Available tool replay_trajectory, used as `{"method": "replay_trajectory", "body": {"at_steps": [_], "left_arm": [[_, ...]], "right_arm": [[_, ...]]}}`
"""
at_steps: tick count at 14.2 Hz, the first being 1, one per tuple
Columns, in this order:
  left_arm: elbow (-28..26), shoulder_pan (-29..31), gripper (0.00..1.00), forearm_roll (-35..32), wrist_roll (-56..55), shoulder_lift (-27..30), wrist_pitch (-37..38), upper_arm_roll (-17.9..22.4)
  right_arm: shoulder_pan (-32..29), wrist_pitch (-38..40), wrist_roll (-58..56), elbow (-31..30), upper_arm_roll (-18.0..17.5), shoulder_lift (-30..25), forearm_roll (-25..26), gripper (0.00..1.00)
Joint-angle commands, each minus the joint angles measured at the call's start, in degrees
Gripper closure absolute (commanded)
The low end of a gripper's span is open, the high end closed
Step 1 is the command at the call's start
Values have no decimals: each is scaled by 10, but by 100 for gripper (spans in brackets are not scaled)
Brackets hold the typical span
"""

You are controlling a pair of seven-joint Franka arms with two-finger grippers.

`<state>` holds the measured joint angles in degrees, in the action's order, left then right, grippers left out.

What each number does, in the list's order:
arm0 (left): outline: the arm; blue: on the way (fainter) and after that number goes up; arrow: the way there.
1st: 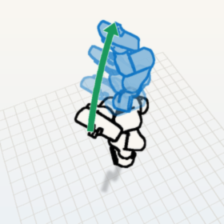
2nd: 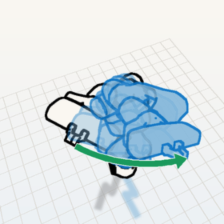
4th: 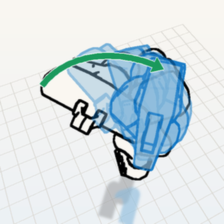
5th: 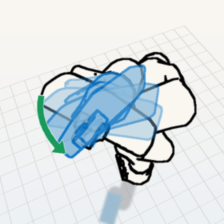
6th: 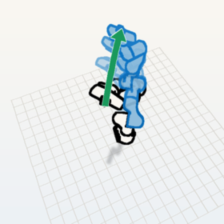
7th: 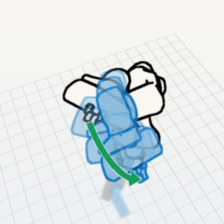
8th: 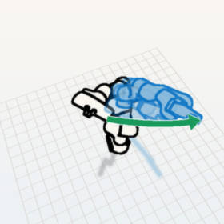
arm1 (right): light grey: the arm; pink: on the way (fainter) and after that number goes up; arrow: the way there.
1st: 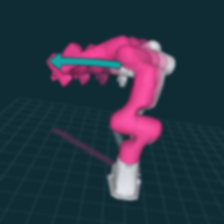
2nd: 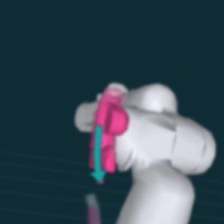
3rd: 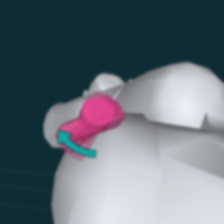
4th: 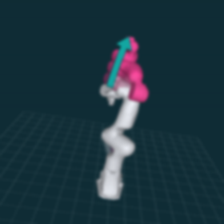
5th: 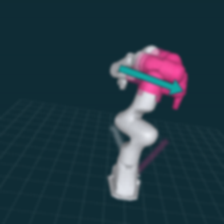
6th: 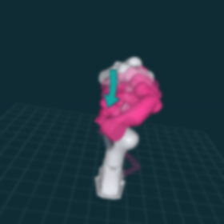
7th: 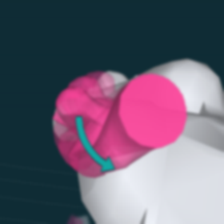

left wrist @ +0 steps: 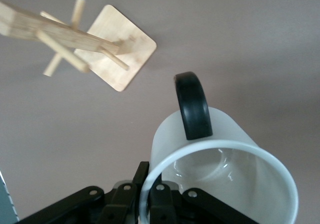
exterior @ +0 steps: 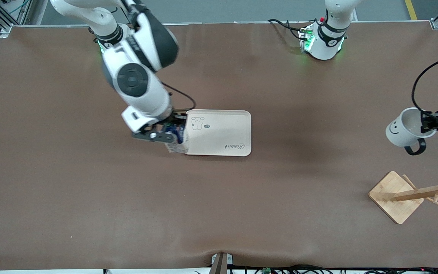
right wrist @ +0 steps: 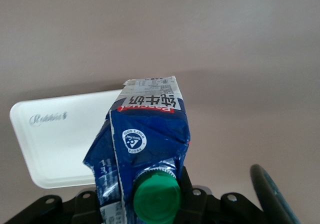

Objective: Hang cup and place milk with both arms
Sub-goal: 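Carry the mug toward the stand while the right gripper lifts the carton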

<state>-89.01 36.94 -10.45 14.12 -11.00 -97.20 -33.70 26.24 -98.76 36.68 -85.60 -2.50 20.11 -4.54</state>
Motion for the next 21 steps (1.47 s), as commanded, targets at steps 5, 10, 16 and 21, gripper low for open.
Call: {"method": "replay_trajectory", "body": {"at_steps": [5, 10, 16, 21], "left_arm": [[-1, 36, 100, 0, 80, -30, -71, -5], [-1, 41, 100, 0, 86, -47, -93, -4], [-1, 59, 100, 0, 110, -67, -126, -4], [0, 76, 100, 1, 144, -80, -138, -4]], "right_arm": [[-171, 51, -207, -37, -9, -53, 4, 100], [-270, 68, -202, -105, -4, -54, 46, 100], [-314, -61, -218, -241, -4, -90, 88, 100], [-358, -110, -314, -280, -5, -86, 89, 100]]}}
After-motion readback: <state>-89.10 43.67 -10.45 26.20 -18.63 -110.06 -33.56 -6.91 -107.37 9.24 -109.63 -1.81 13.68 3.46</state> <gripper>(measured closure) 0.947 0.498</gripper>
